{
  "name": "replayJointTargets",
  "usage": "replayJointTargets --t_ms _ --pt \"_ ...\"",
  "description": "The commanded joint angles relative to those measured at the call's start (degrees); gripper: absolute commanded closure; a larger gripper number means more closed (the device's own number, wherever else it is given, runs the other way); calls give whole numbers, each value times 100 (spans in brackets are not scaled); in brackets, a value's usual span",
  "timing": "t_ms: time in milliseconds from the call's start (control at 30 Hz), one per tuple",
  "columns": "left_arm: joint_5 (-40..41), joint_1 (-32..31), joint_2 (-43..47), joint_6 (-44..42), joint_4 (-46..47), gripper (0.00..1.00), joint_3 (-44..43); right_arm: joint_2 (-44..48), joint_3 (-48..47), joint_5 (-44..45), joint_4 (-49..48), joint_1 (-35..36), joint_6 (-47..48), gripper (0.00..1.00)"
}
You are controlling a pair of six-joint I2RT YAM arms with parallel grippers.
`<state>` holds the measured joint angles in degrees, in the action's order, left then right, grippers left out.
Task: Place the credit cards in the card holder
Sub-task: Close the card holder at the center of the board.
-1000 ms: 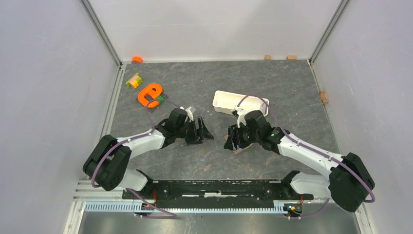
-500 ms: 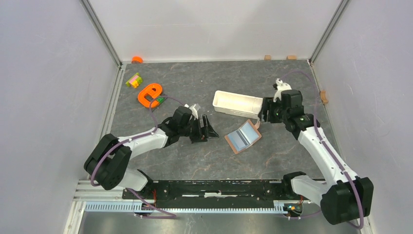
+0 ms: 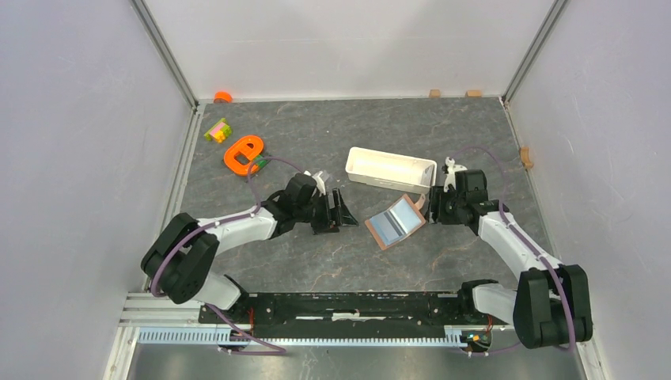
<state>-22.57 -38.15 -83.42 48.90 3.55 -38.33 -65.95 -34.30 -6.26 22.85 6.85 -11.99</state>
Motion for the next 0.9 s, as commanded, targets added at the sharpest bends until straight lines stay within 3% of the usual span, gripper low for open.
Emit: replayJointTargets --t_ms 0,133,333,633,867 --pt "9 -43 -86 154 254 16 -212 -167 144 -1112 -731 -10 354 38" --pt "-53 -50 -178 254 470 16 -131 -61 285 -1912 -1071 17 318 38" --pt "-301 -52 -505 523 1114 16 -14 21 557 -2188 -1588 270 38 32" --pt "-29 -52 -506 765 1508 16 -52 -459 641 -1335 -2056 1534 -614 25" --pt "285 -184 -836 465 1179 15 -492 -817 633 -1019 -2081 1849 -747 28"
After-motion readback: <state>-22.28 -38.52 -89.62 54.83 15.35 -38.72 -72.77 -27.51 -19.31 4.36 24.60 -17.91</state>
